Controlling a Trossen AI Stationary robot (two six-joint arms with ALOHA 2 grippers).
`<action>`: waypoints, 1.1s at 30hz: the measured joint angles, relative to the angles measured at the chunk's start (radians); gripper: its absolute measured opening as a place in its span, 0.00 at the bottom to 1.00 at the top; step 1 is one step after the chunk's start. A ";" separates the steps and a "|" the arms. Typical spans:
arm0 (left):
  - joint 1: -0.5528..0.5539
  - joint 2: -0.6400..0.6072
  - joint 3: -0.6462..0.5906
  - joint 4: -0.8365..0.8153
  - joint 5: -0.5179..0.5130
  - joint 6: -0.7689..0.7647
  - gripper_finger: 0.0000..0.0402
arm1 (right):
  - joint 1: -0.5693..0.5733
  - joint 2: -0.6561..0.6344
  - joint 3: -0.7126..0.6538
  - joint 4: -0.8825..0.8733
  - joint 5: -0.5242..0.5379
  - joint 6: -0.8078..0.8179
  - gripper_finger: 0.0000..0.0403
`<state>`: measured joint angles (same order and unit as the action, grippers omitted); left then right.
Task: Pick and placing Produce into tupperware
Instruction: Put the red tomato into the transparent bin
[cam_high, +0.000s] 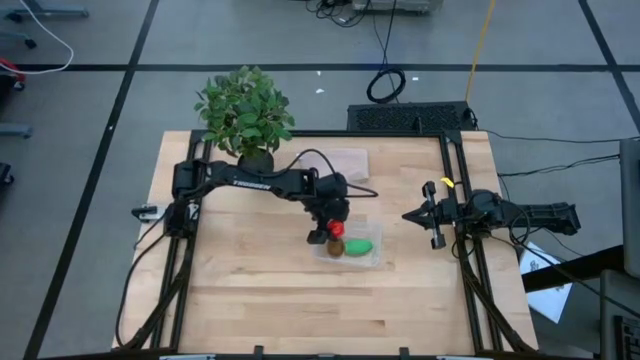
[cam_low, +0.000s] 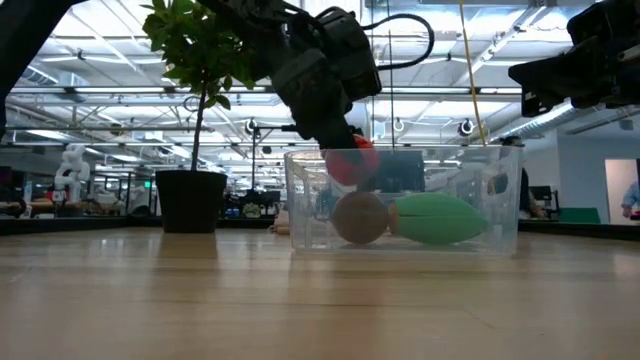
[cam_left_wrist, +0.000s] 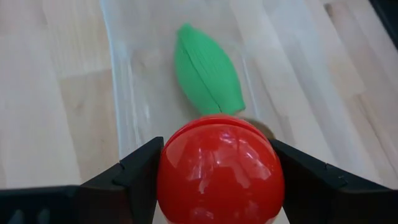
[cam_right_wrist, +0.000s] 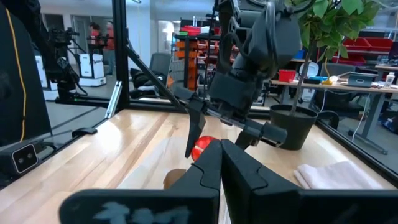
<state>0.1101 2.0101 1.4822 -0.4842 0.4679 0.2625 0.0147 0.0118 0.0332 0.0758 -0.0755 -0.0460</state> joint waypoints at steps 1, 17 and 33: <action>0.000 0.001 0.000 -0.012 -0.001 0.006 0.64 | 0.000 0.000 0.000 -0.001 0.000 0.000 0.00; -0.001 0.001 0.000 -0.107 -0.076 0.019 0.63 | 0.000 0.000 0.000 0.002 0.000 0.000 0.00; -0.021 0.108 0.006 -0.149 -0.078 0.095 0.63 | -0.001 0.011 0.000 0.002 0.000 0.000 0.00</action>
<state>0.0895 2.1178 1.4879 -0.6328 0.3899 0.3578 0.0135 0.0228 0.0334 0.0774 -0.0757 -0.0463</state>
